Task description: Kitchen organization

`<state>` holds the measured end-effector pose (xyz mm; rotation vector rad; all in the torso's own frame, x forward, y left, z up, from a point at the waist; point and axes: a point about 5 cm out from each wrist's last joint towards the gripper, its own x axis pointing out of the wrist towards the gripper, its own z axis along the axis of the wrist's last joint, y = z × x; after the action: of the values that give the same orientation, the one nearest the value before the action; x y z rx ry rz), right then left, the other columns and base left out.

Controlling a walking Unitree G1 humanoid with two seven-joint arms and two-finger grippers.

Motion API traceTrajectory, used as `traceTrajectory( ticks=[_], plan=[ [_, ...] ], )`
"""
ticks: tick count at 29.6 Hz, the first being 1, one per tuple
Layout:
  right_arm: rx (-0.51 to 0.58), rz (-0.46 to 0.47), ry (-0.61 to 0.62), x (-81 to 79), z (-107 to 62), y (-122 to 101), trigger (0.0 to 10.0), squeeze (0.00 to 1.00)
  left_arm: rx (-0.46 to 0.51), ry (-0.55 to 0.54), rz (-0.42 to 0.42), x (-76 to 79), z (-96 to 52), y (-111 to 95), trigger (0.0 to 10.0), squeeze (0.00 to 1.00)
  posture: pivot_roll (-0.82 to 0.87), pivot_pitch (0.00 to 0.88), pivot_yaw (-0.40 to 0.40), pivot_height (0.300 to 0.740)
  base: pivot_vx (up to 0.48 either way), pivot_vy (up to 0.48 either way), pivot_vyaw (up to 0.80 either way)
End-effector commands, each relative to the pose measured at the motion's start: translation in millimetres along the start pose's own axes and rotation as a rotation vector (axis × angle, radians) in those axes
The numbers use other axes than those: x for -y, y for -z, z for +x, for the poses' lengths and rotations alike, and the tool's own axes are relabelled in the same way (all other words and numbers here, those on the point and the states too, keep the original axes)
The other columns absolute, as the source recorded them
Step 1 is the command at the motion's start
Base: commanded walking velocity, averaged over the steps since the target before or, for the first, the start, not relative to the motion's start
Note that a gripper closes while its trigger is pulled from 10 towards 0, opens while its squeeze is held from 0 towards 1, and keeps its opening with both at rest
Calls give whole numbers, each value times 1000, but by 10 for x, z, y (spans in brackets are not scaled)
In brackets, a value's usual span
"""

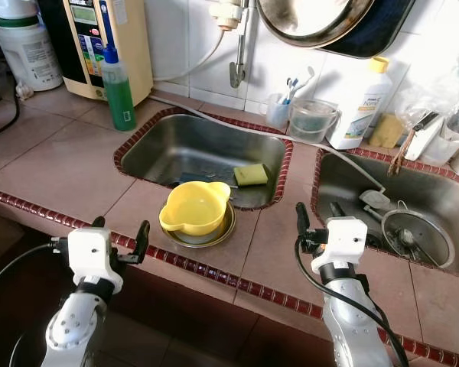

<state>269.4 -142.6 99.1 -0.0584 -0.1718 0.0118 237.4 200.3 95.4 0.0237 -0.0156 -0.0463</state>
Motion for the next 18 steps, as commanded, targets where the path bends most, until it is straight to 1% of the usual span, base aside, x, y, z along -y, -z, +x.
traceTrajectory(
  ticks=[1,7,15,18],
  plan=[
    [4,2,7,17,7,-11,10000,0,18,-12,-5,-12,9,-61,10000,0,-187,28,-38,740,0,0,0],
    [5,2,0,9,5,-11,10000,0,33,-32,-13,-41,27,-94,10000,0,-187,23,-38,740,0,0,0],
    [6,2,-6,3,20,-16,10000,0,58,-16,-11,-2,95,-159,10000,0,-182,11,-42,740,0,0,0],
    [12,-1,-19,-9,57,-35,10000,0,82,0,4,-29,172,-244,10000,0,-180,9,-42,740,0,0,0]
  ],
)
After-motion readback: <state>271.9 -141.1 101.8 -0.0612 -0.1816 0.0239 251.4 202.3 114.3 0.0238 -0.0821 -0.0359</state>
